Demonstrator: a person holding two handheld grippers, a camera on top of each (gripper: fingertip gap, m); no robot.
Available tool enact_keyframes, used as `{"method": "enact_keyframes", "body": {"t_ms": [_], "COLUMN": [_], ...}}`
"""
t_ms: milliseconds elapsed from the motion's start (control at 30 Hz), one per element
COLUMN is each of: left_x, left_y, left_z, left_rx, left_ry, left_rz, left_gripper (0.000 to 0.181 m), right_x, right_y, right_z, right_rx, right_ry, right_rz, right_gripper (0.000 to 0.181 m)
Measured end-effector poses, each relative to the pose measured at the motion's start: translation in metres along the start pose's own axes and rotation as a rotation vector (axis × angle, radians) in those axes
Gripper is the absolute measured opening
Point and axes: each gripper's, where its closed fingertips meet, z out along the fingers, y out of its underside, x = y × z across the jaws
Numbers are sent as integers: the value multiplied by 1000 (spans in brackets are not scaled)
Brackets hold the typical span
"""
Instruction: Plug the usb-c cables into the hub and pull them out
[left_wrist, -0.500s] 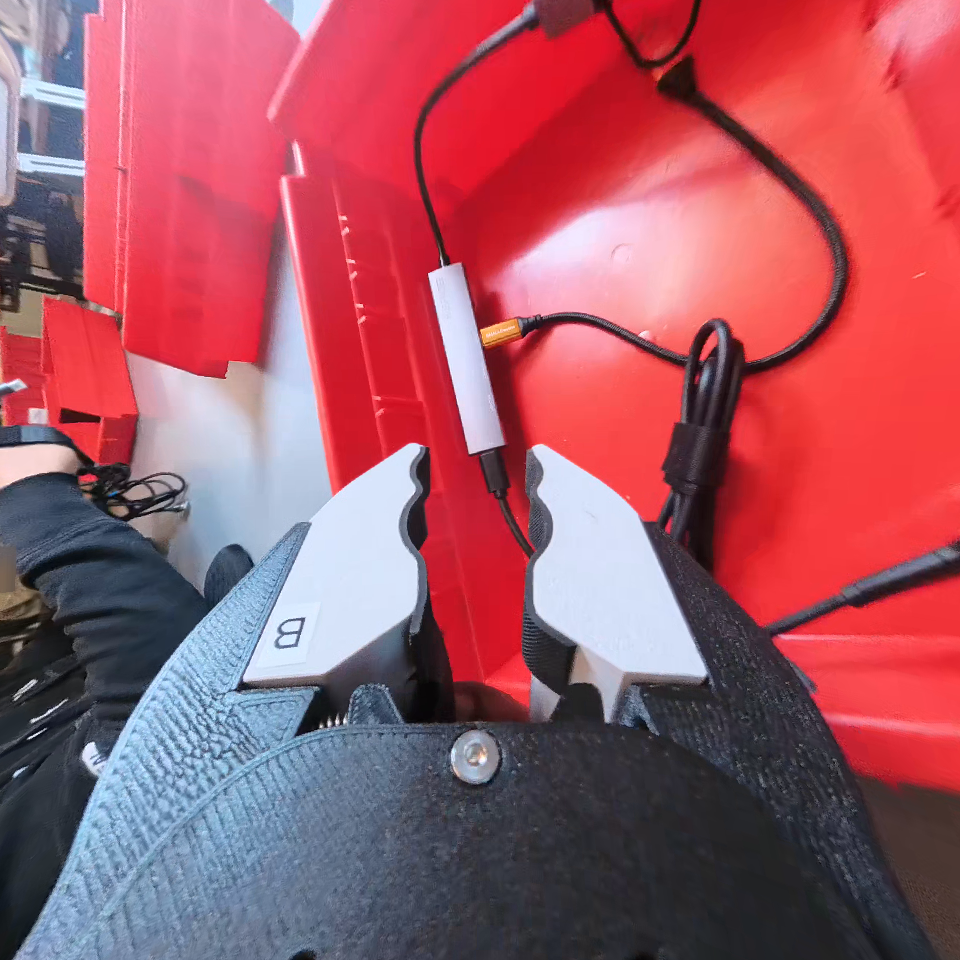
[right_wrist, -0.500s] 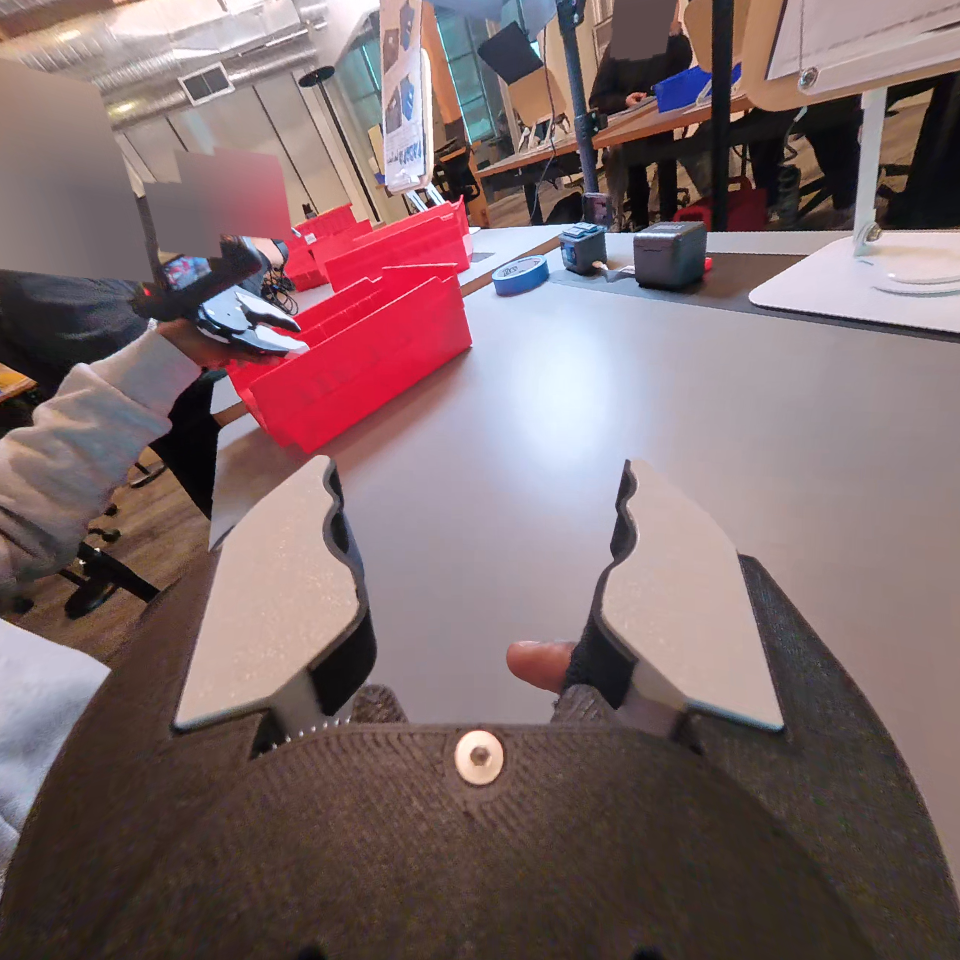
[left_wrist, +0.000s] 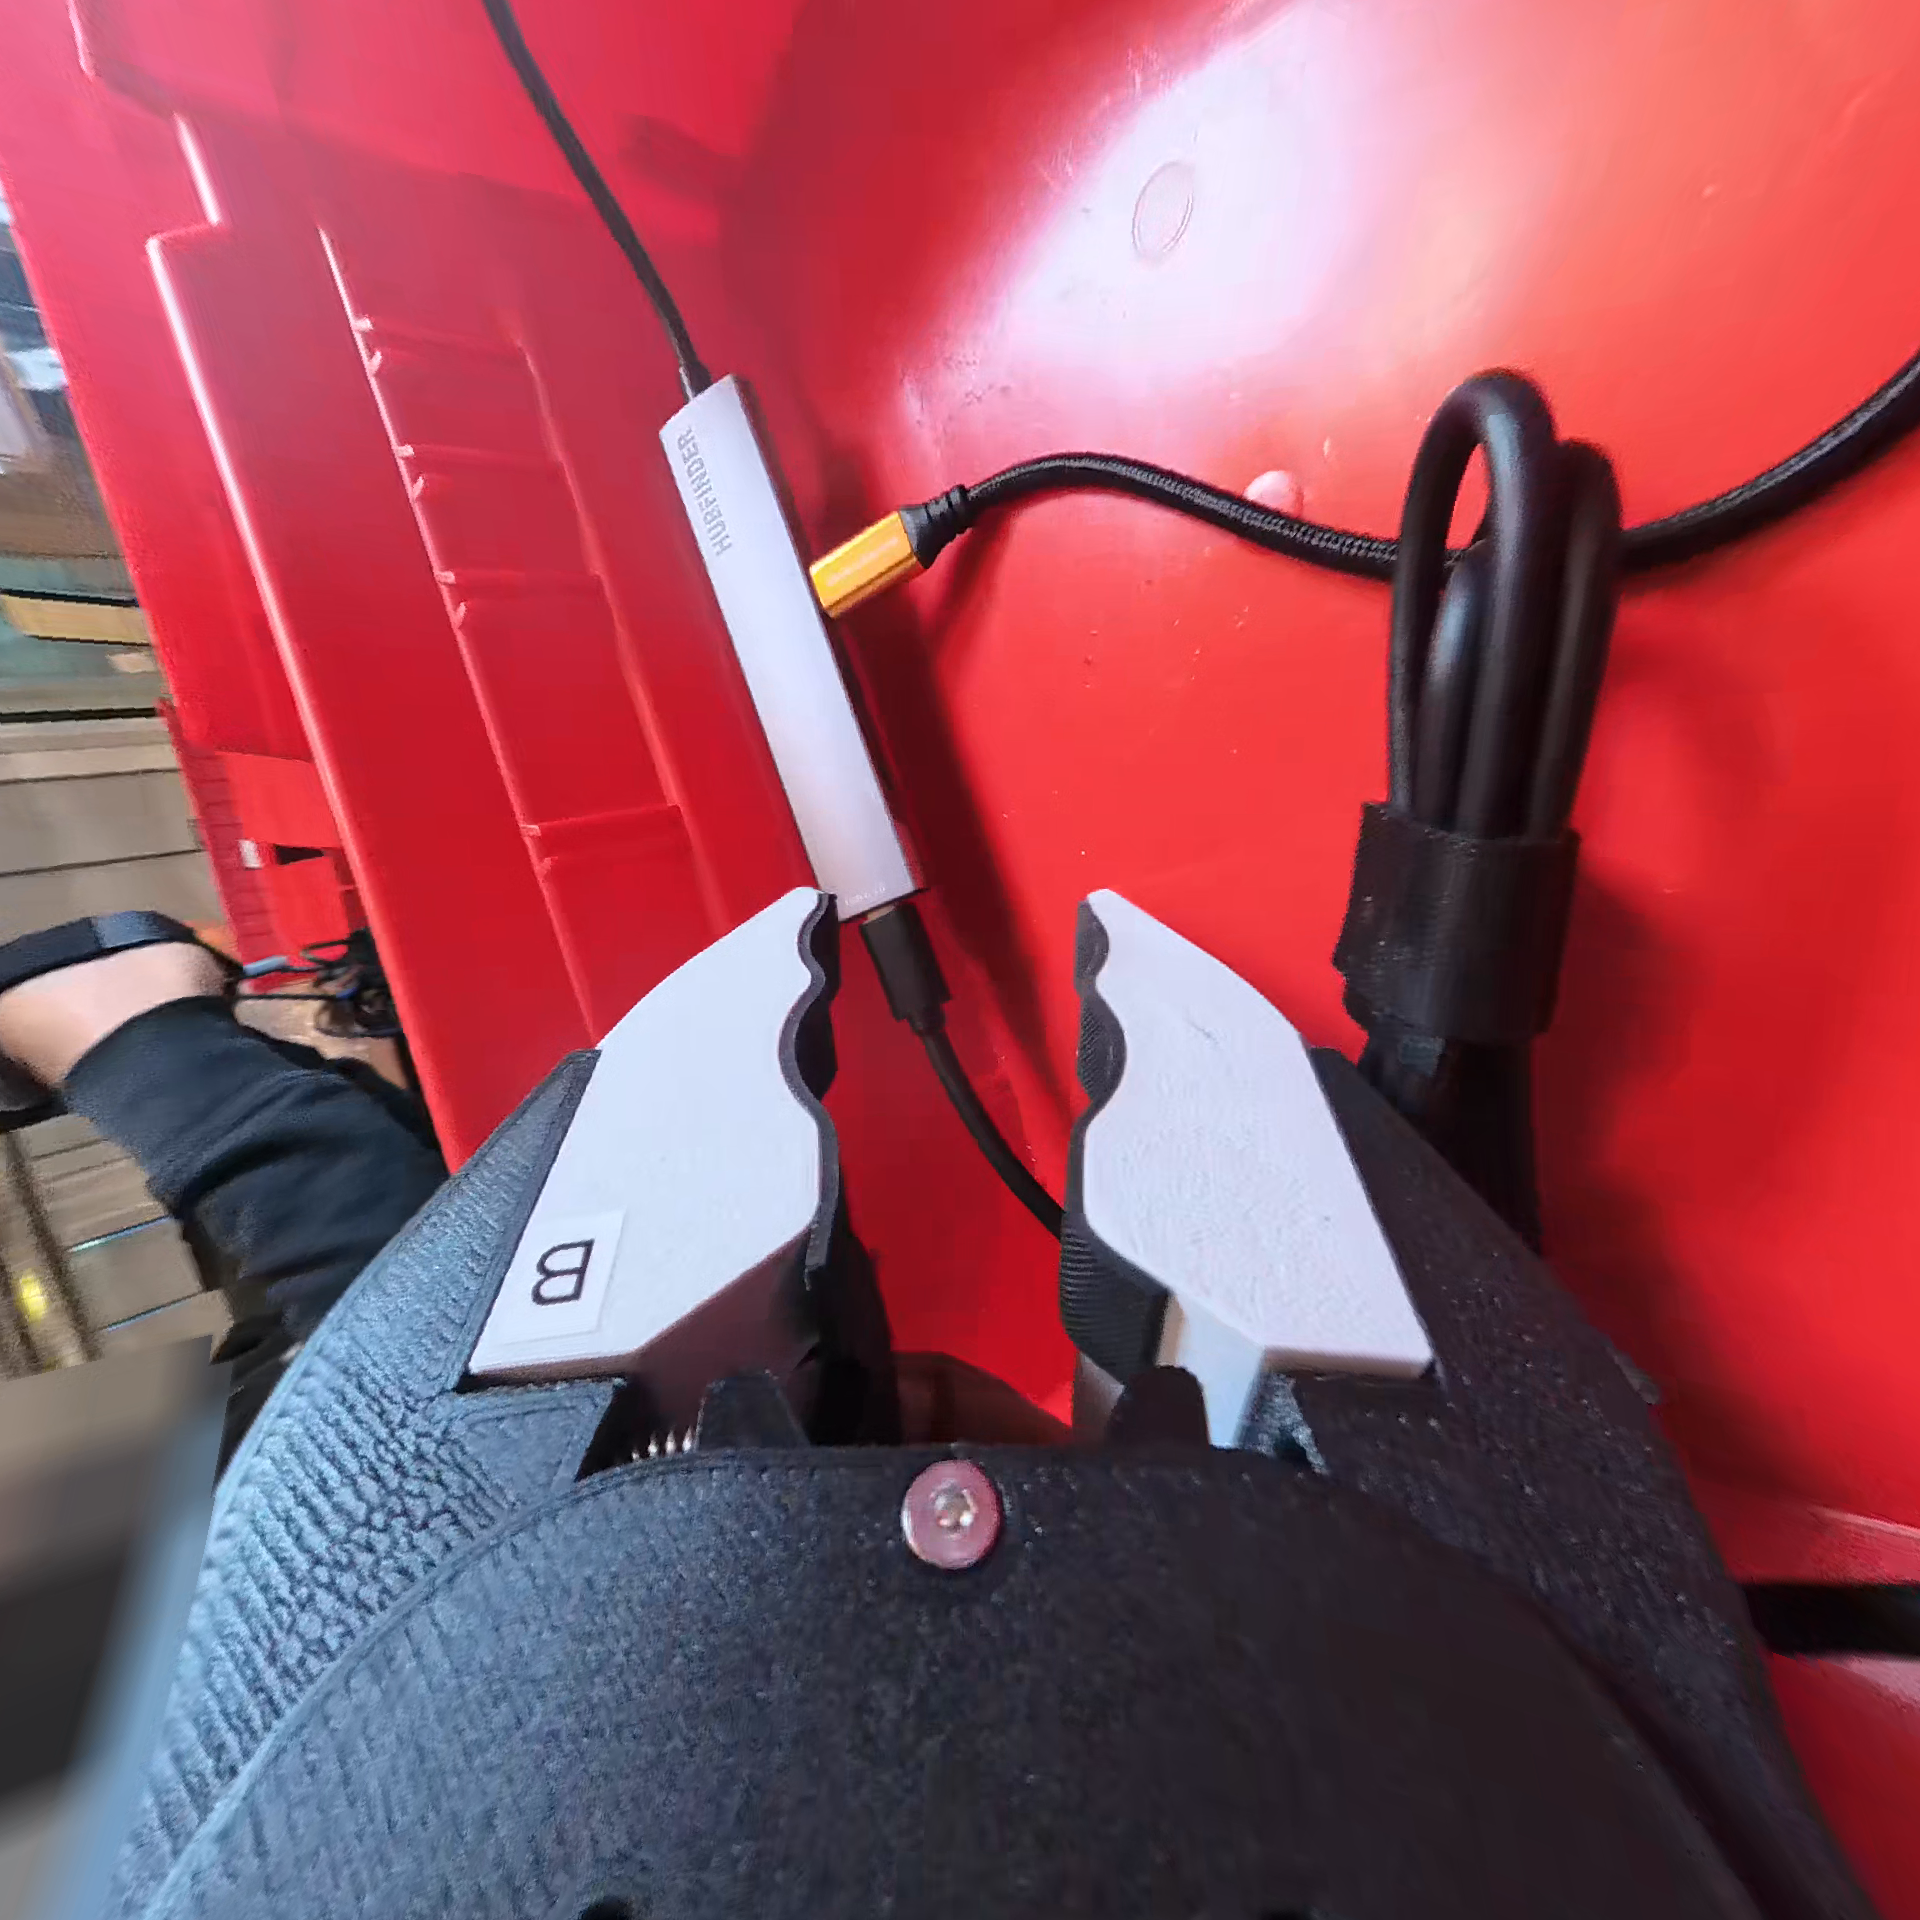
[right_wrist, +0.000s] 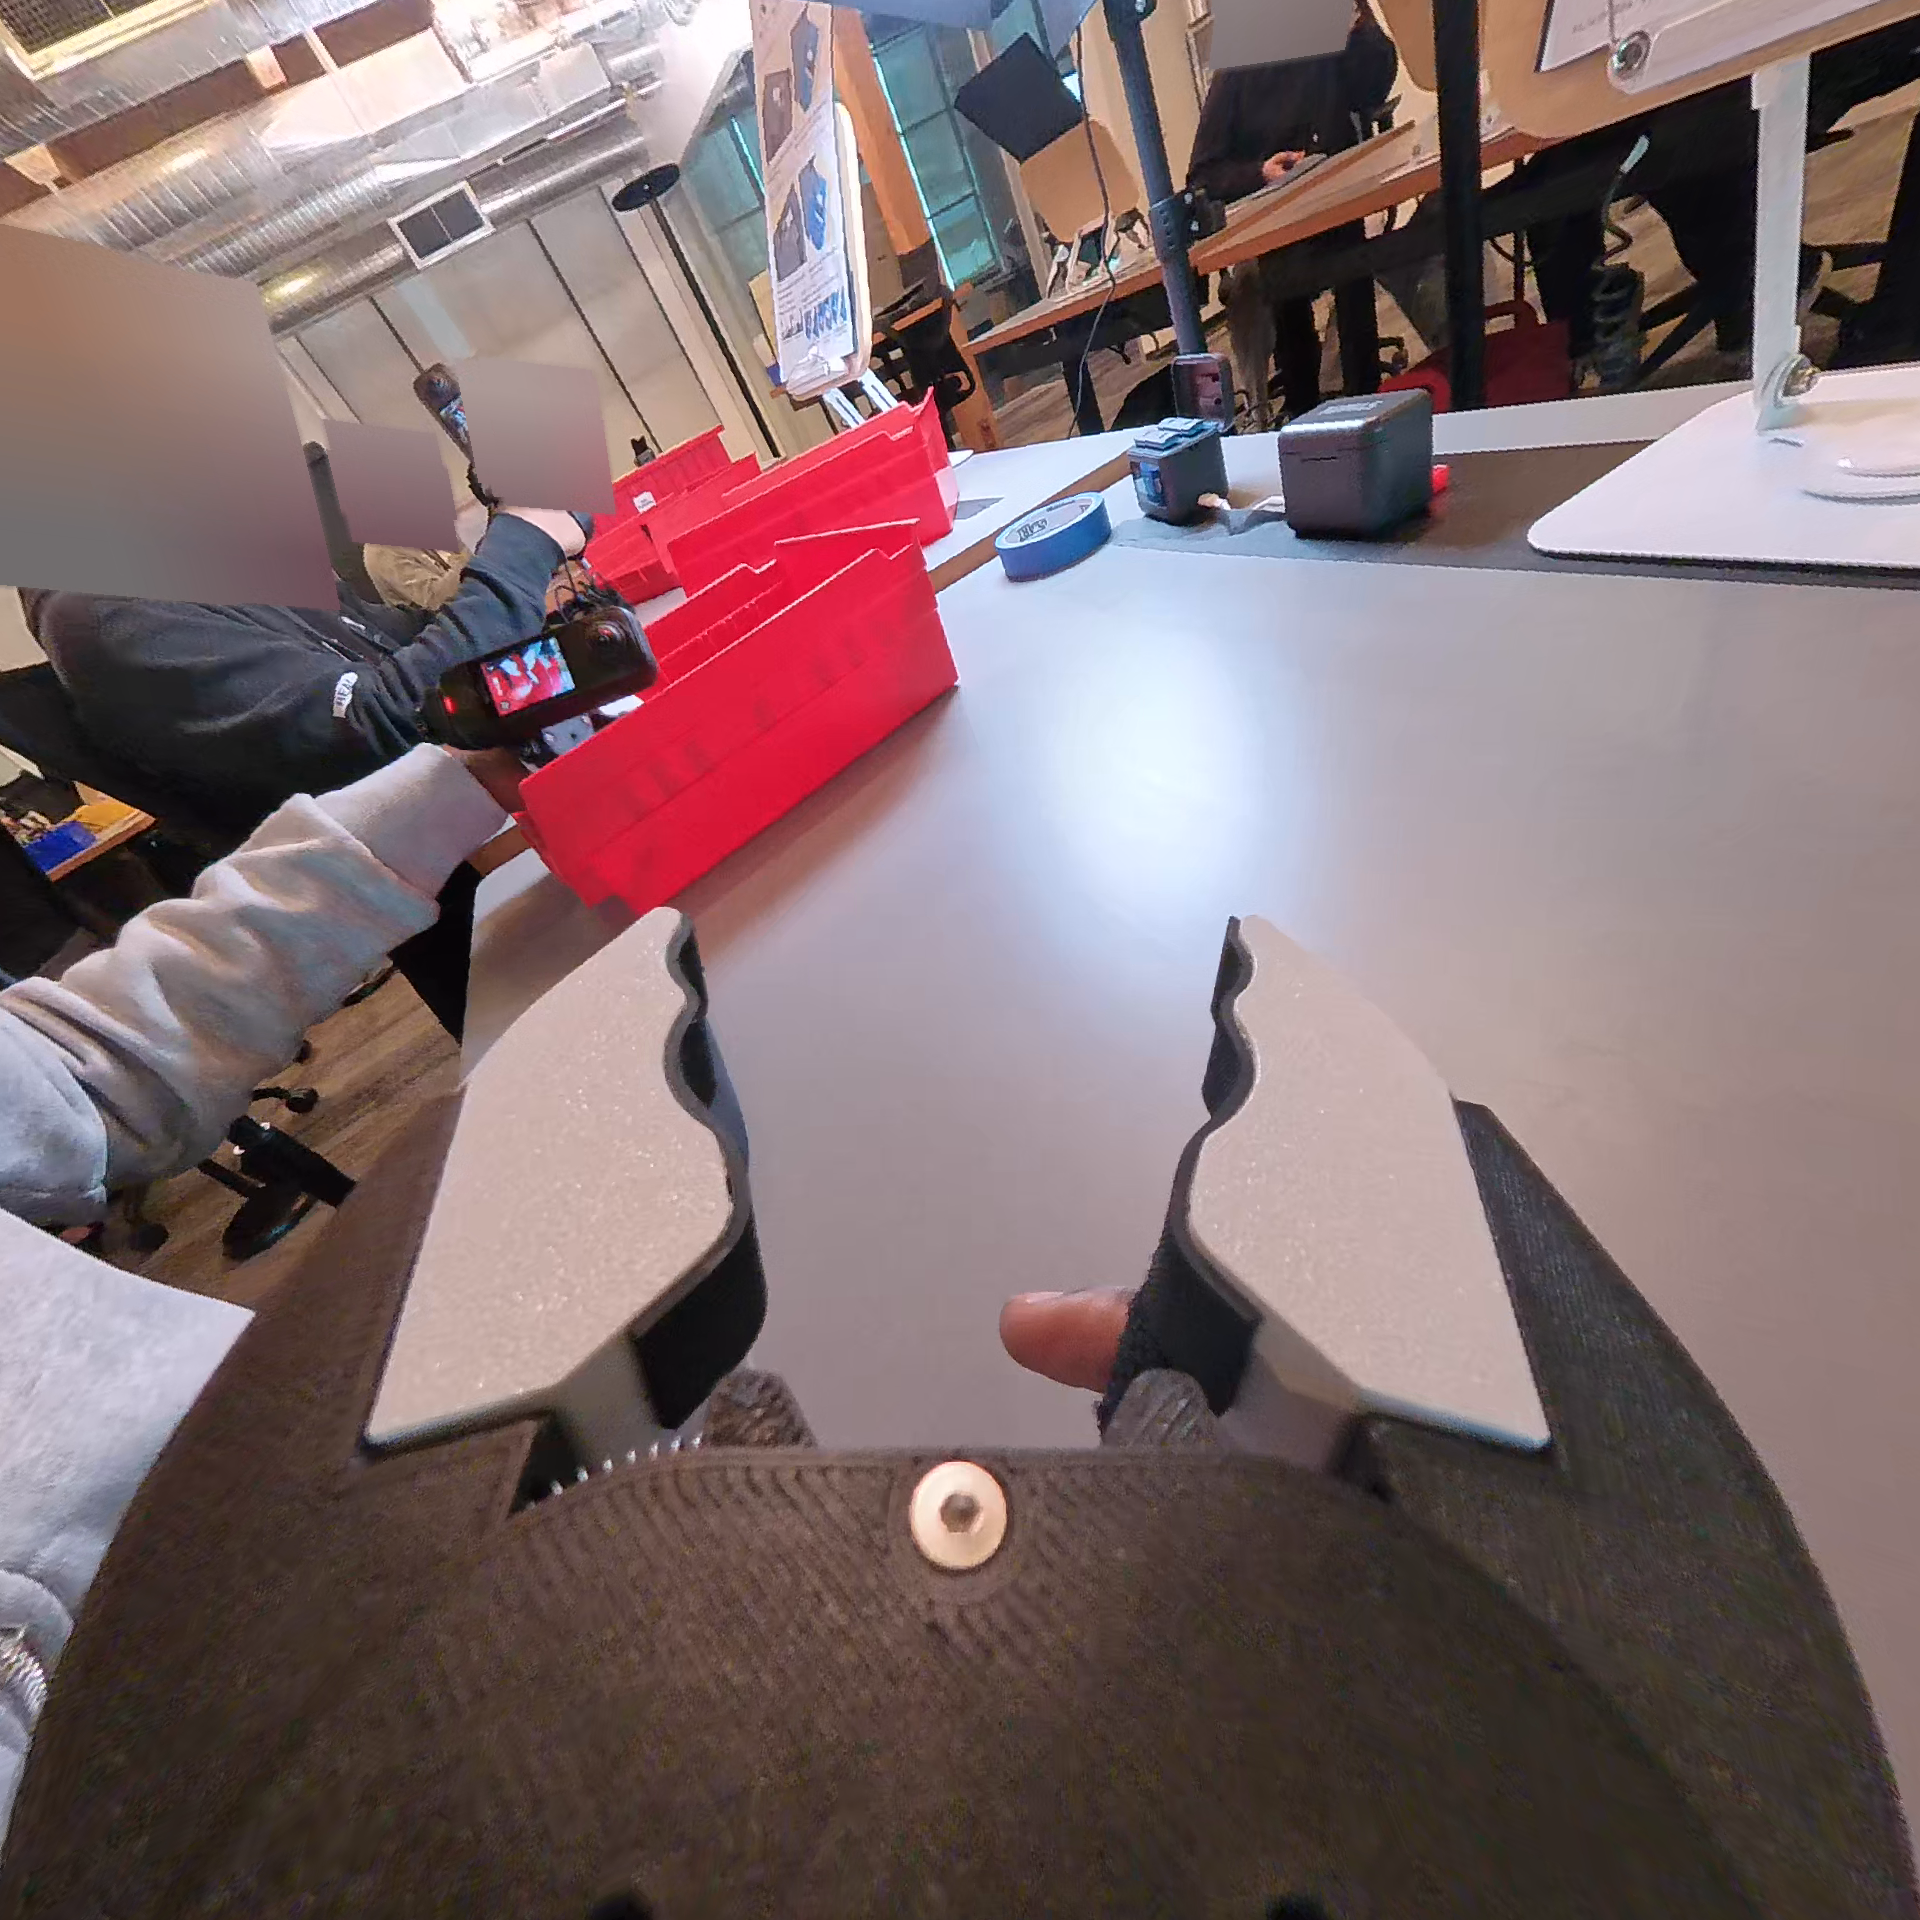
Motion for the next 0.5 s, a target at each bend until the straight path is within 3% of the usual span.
{"method": "enact_keyframes", "body": {"t_ms": [233, 400, 500], "left_x": [-19, -18, -27], "left_y": [5, 7, -1], "left_z": [12, 16, 7], "left_rx": [9, -34, 17], "left_ry": [-197, -184, -243], "left_rz": [80, 149, 162], "left_gripper": [35, 18, 13], "right_x": [3, 6, 9], "right_y": [3, 4, 5], "right_z": [0, -1, -2], "right_rx": [-8, -9, -7], "right_ry": [6, 14, 27], "right_rz": [6, 21, 26], "right_gripper": [92, 89, 86]}}
